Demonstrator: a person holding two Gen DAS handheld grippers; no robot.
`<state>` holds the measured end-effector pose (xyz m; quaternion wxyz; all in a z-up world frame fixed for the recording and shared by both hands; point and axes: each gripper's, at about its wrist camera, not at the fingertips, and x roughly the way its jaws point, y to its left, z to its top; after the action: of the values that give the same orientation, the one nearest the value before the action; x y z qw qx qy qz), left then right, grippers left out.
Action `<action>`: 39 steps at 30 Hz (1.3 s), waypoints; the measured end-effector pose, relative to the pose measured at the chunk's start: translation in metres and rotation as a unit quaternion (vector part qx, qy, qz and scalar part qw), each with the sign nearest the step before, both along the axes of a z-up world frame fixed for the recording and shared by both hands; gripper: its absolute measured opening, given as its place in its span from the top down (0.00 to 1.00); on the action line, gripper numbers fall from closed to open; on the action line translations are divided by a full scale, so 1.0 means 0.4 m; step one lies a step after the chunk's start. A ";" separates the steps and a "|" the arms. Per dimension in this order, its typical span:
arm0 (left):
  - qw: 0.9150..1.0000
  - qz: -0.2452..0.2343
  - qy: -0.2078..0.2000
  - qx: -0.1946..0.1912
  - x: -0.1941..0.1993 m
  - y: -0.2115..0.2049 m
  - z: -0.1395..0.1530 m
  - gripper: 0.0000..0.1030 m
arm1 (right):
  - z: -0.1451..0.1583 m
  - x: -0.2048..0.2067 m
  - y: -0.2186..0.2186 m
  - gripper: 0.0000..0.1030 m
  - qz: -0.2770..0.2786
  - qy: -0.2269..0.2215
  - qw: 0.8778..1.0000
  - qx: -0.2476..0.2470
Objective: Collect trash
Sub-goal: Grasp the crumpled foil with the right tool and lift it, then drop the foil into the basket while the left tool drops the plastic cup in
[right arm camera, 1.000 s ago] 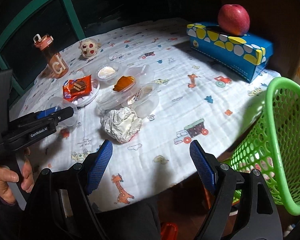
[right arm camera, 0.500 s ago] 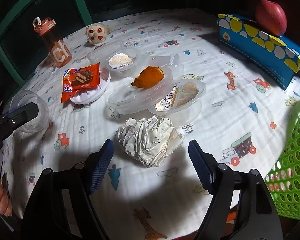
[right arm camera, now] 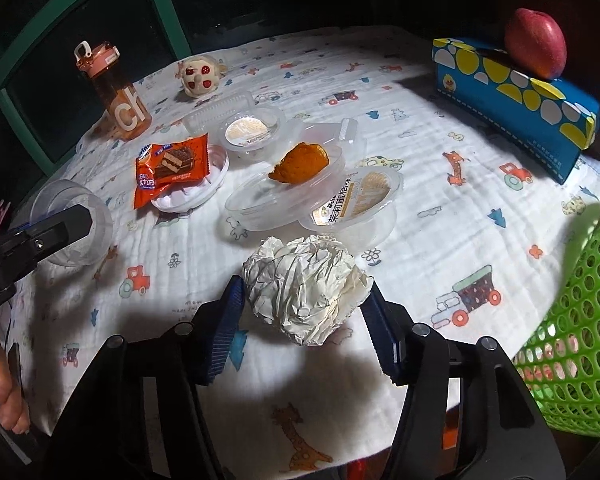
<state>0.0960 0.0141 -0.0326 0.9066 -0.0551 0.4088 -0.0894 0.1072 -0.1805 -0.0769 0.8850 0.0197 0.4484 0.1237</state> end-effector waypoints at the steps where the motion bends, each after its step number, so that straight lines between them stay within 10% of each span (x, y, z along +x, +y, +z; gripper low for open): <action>1: 1.000 -0.004 0.000 -0.002 0.000 -0.008 0.003 0.57 | 0.008 -0.008 -0.007 0.43 -0.001 -0.003 1.000 0.002; 39: 0.968 -0.250 -0.014 -0.011 0.027 -0.632 0.120 0.57 | 0.152 -0.241 -0.618 0.43 -0.232 -0.055 0.971 -0.028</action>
<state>0.1067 -0.2388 0.0153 0.8603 0.0396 0.3961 -0.3185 0.0110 -0.4278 -0.0161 0.9130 0.0914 0.3856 -0.0967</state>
